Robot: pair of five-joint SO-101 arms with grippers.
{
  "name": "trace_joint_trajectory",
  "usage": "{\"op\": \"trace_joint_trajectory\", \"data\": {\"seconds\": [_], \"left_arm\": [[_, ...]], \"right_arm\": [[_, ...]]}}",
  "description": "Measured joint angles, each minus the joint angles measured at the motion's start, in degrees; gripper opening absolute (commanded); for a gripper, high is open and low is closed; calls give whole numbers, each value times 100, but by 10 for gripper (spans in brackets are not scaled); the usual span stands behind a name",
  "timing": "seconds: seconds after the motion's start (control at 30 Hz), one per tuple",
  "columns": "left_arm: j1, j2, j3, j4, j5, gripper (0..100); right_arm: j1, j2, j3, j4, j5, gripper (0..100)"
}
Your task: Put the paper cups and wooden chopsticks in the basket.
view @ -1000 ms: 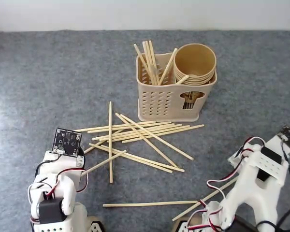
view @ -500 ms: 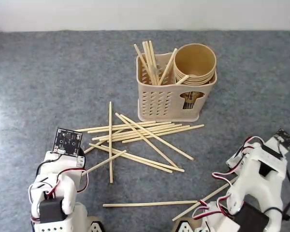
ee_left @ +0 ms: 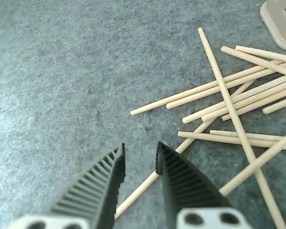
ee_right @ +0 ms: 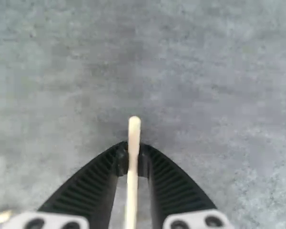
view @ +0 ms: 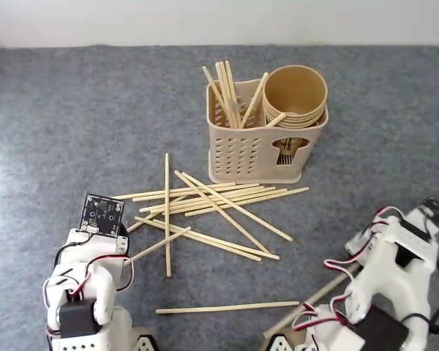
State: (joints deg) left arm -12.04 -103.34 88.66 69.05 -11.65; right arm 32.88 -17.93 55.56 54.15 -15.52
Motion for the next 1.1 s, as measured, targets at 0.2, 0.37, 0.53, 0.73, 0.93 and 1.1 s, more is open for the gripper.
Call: {"op": "trace_joint_trajectory", "data": {"seconds": [0.2,0.37,0.53,0.73,0.93,1.1], "left_arm": [[0,0,70,0,-53,102],[0,0,62,26,-229,102],[0,0,62,35,-246,102],[0,0,62,35,-246,102],[0,0,132,35,-246,102],[0,0,132,35,-246,102]], "right_arm": [[35,-1495,9,695,35,9],[26,-2927,9,985,290,9],[-88,-4026,-334,1108,334,8],[-510,-4360,-1336,1275,334,8],[-1108,-4360,-2541,1275,334,8],[-1688,-4273,-3138,492,211,8]]}}
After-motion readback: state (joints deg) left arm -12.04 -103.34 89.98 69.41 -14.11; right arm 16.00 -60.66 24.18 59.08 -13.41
